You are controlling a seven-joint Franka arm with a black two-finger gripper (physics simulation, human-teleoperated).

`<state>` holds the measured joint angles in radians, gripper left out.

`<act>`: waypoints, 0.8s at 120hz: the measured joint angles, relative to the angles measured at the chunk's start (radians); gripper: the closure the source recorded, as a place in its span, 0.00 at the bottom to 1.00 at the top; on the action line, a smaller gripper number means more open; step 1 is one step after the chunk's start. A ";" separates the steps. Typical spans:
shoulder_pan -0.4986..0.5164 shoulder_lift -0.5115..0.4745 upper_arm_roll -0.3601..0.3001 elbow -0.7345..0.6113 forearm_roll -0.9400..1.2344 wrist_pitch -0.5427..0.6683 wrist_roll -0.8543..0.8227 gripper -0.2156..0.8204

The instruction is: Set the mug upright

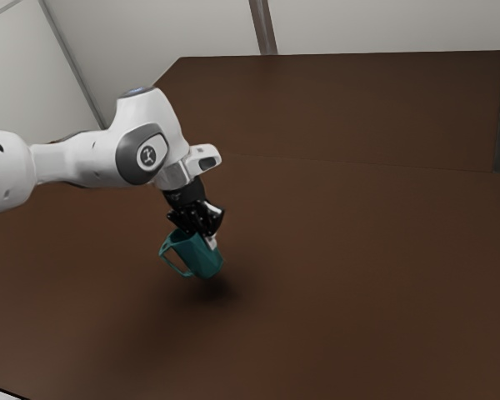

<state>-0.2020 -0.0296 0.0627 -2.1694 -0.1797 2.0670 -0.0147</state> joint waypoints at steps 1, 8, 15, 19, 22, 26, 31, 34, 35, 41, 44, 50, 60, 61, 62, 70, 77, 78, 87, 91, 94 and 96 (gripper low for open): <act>0.000 0.000 0.000 0.000 0.009 0.004 -0.001 0.96; 0.004 -0.002 -0.001 0.000 0.068 0.030 -0.009 0.96; 0.013 -0.001 -0.001 -0.001 0.112 0.050 -0.015 0.96; 0.019 0.001 -0.002 -0.001 0.136 0.060 -0.018 0.96; 0.024 0.001 -0.002 -0.001 0.151 0.066 -0.020 0.96; 0.031 0.003 -0.002 -0.002 0.166 0.074 -0.024 0.96; 0.039 0.006 -0.002 -0.006 0.180 0.085 -0.027 0.96; 0.043 0.007 -0.002 -0.008 0.187 0.091 -0.029 0.96; 0.045 0.008 -0.002 -0.009 0.189 0.093 -0.030 0.96; 0.053 0.014 -0.002 -0.014 0.198 0.103 -0.034 0.96; 0.056 0.018 -0.002 -0.015 0.201 0.108 -0.036 0.96; 0.063 0.027 -0.002 -0.016 0.206 0.115 -0.040 0.96; 0.074 0.044 -0.003 -0.016 0.211 0.126 -0.045 0.96; 0.075 0.047 -0.003 -0.015 0.212 0.127 -0.045 0.96; 0.076 0.049 -0.003 -0.015 0.212 0.128 -0.046 0.96; 0.080 0.070 -0.002 -0.015 0.214 0.141 -0.049 0.96; 0.072 0.086 -0.002 -0.015 0.215 0.153 -0.052 0.96; 0.070 0.088 -0.002 -0.015 0.215 0.155 -0.053 0.96; 0.043 0.101 -0.002 -0.015 0.215 0.167 -0.056 0.96; 0.031 0.106 -0.003 -0.015 0.215 0.172 -0.058 0.96; 0.026 0.109 -0.003 -0.014 0.215 0.176 -0.059 0.96; 0.023 0.111 -0.003 -0.014 0.215 0.178 -0.059 0.96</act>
<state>-0.1790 0.0810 0.0601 -2.1837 0.0348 2.2446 -0.0741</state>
